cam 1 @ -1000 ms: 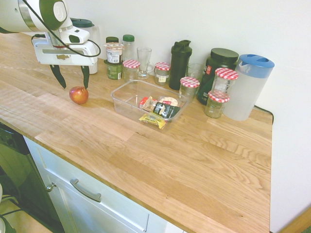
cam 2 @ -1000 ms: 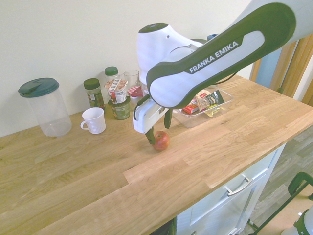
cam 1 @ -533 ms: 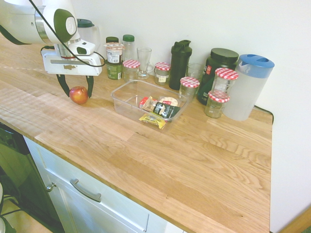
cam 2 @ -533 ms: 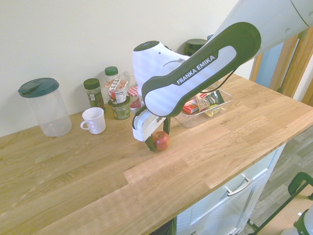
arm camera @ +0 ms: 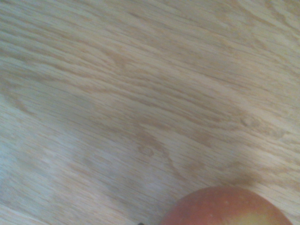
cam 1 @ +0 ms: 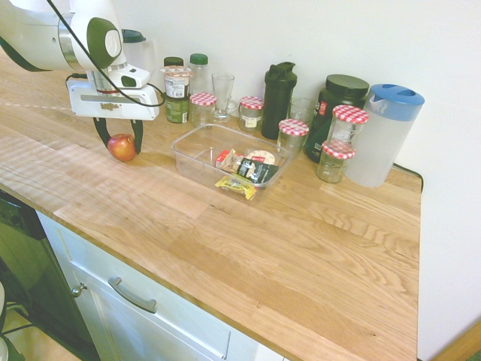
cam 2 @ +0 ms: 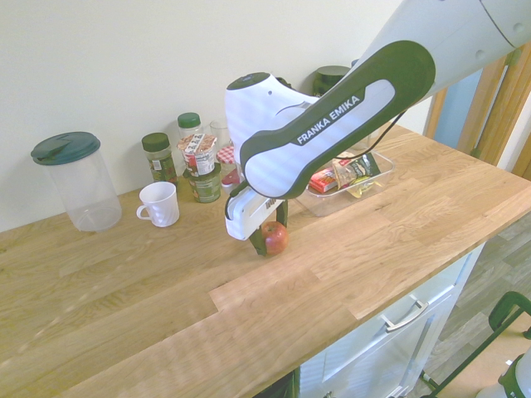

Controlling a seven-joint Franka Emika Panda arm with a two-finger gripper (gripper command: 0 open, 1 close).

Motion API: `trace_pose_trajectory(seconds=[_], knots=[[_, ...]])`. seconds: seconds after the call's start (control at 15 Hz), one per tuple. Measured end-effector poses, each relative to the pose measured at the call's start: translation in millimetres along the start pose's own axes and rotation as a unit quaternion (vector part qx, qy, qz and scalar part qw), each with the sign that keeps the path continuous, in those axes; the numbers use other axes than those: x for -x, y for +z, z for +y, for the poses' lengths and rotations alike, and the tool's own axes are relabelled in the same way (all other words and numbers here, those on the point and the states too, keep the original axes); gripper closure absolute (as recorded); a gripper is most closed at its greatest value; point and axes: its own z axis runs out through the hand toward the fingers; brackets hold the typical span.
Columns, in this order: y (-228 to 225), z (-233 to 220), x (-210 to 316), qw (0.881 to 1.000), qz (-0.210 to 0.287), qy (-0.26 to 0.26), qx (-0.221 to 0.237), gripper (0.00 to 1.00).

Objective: Put the apple into the container

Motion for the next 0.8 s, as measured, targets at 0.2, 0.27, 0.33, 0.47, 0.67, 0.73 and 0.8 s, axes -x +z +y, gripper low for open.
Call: trace_pose_trajectory(seconds=[0.2,0.27,0.33,0.47,0.67,0.73,0.8], knots=[[-34.8,1.8,-22.1,0.999,0.008,0.028,-0.026,1.0],[-54.3,9.7,-37.9,0.998,0.014,0.045,-0.034,1.0],[-70.6,22.7,-55.8,0.997,0.018,0.061,-0.041,1.0],[-87.2,57.0,-90.2,0.994,0.021,0.094,-0.048,1.0],[-82.3,108.3,-124.0,0.99,0.016,0.131,-0.048,1.0],[-78.9,121.5,-130.4,0.989,0.014,0.14,-0.046,1.0],[-73.7,132.3,-133.8,0.988,0.01,0.146,-0.042,1.0]])
